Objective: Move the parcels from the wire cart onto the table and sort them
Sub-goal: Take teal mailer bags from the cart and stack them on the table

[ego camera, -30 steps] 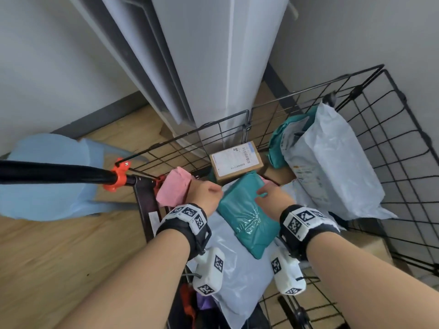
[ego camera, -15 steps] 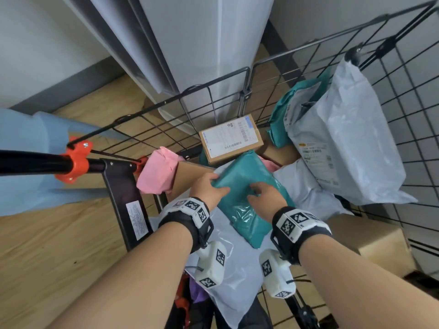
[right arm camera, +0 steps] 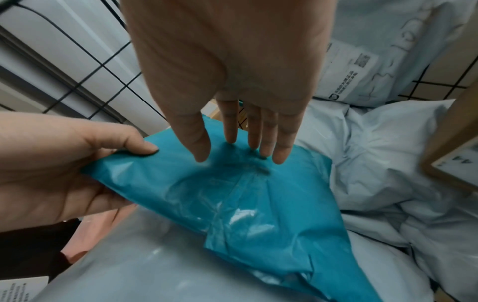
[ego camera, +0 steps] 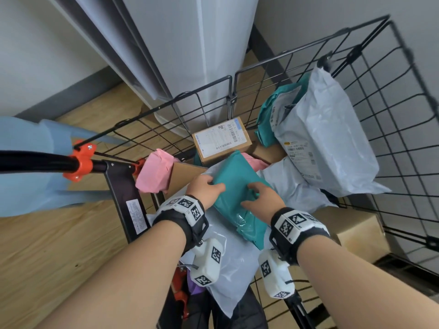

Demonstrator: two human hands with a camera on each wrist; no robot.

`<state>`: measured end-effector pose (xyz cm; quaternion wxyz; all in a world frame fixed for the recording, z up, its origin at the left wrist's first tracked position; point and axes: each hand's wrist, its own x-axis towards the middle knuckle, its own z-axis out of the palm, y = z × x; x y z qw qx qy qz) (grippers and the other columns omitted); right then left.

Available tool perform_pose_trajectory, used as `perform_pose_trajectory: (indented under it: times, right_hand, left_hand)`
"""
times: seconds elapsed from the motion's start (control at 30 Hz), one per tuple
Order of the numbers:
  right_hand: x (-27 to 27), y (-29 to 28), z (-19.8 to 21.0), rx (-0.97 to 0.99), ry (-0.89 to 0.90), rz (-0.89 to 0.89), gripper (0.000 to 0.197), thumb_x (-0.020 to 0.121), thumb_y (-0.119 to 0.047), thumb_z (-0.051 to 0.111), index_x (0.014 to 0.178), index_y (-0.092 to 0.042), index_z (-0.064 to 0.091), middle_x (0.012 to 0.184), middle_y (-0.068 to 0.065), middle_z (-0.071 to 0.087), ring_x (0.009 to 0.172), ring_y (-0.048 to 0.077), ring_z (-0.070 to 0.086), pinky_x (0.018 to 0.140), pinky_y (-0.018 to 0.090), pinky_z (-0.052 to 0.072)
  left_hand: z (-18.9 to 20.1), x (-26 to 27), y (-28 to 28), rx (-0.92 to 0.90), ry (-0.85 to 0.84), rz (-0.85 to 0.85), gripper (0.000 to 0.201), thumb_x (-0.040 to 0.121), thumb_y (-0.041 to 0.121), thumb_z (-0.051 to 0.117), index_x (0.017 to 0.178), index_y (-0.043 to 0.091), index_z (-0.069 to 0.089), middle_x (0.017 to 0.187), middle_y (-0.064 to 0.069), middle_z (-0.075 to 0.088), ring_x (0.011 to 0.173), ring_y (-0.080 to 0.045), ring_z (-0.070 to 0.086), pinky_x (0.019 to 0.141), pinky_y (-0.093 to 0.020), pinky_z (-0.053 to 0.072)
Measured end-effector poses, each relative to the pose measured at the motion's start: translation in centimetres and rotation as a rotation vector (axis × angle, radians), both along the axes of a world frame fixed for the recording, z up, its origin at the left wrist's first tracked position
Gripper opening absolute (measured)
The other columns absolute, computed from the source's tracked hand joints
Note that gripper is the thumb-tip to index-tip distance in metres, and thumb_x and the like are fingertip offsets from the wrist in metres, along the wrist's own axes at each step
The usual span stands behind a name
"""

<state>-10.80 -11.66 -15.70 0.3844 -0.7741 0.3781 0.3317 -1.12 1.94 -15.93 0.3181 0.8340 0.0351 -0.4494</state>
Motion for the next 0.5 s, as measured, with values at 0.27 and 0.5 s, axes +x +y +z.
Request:
perform_pose_trajectory:
  times: [0.27,0.5]
  right_hand:
    - [-1.9,-1.5,6.4,0.023,-0.056,0.026,0.077,0.074,-0.026,0.077,0.142,-0.024,0.041,0.138,0.007,0.047,0.126,0.020,0.047,0.098,0.022,0.038]
    - [-3.1,-2.2,13.8,-0.007,-0.137,0.078,0.093,0.067,-0.032,0.084,0.145,-0.027,0.034,0.146,0.004,0.040,0.131,0.019,0.042,0.104,0.024,0.034]
  left_hand:
    - [6.8,0.6,-0.7,-0.047,-0.035,0.041,0.007,0.078,0.019,0.064,0.073,0.014,0.061,0.069,0.001,0.060,0.060,-0.013,0.054,0.051,-0.022,0.036]
    - [15.0,0.6,-1.5,-0.133,-0.099,0.062,0.074,0.064,0.025,0.063,0.135,0.032,0.042,0.110,0.001,0.060,0.094,-0.022,0.063,0.086,-0.037,0.055]
